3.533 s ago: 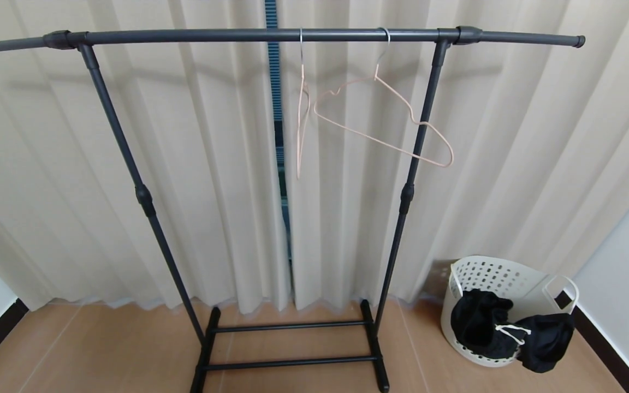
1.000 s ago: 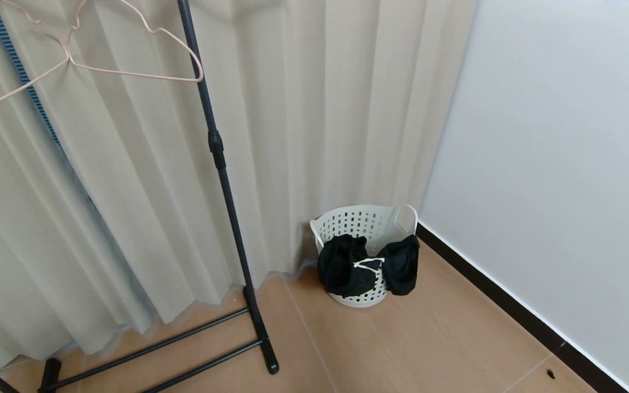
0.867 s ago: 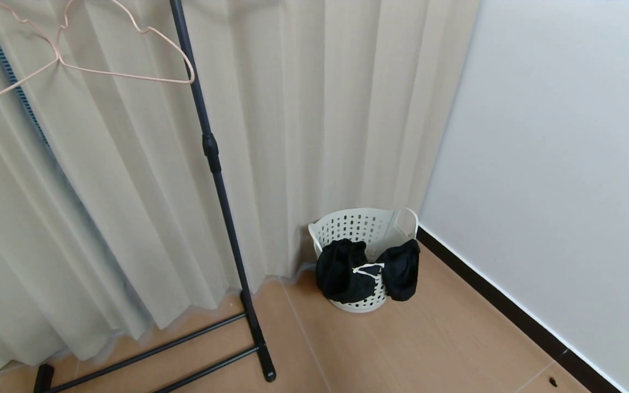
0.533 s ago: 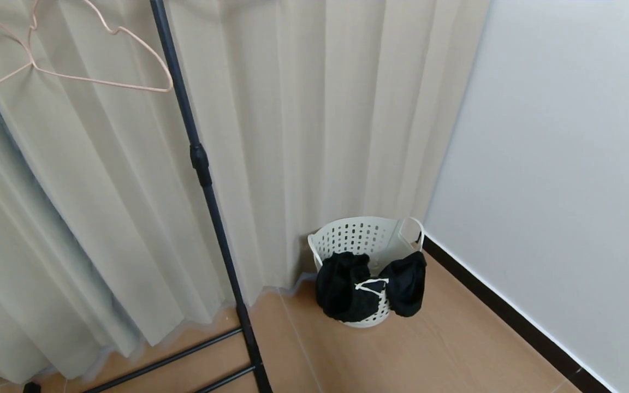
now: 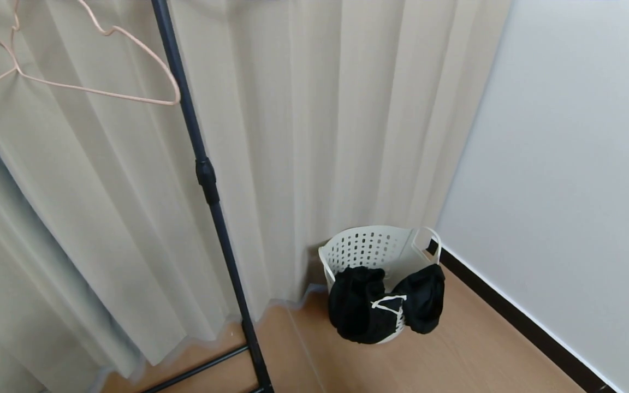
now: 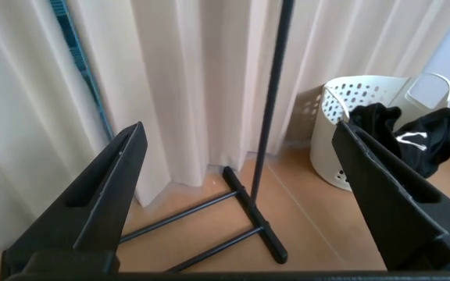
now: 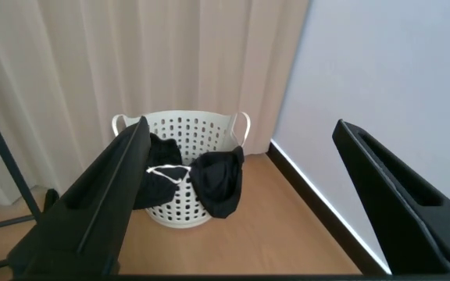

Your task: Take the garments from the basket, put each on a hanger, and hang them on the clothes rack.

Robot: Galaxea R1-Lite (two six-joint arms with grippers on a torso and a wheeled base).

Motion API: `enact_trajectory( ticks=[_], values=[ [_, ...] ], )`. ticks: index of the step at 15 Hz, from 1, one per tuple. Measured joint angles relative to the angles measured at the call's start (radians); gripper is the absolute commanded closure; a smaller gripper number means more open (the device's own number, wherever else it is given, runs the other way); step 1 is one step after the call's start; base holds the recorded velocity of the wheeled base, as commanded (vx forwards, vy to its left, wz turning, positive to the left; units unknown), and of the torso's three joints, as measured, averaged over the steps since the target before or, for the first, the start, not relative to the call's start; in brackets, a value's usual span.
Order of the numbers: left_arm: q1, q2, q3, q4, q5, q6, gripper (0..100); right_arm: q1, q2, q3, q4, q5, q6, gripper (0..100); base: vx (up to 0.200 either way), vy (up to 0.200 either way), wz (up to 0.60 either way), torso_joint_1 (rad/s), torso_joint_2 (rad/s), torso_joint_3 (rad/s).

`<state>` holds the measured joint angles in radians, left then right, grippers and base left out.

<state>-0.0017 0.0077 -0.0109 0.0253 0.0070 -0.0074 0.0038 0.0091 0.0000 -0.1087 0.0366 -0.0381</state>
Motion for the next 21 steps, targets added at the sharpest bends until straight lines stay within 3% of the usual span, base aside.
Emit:
enact_trajectory(
  ticks=[11,21],
  values=[
    [0.000,0.000,0.000,-0.001,0.003,-0.001,0,0.000,0.000,0.000,0.000,0.000,0.000,0,0.000,0.000,0.00,0.000,0.00,-0.007],
    [0.000,0.000,0.000,0.000,0.003,-0.005,0,0.000,0.000,0.000,0.000,-0.002,0.007,0,0.000,0.000,0.00,0.002,0.00,-0.185]
  ],
)
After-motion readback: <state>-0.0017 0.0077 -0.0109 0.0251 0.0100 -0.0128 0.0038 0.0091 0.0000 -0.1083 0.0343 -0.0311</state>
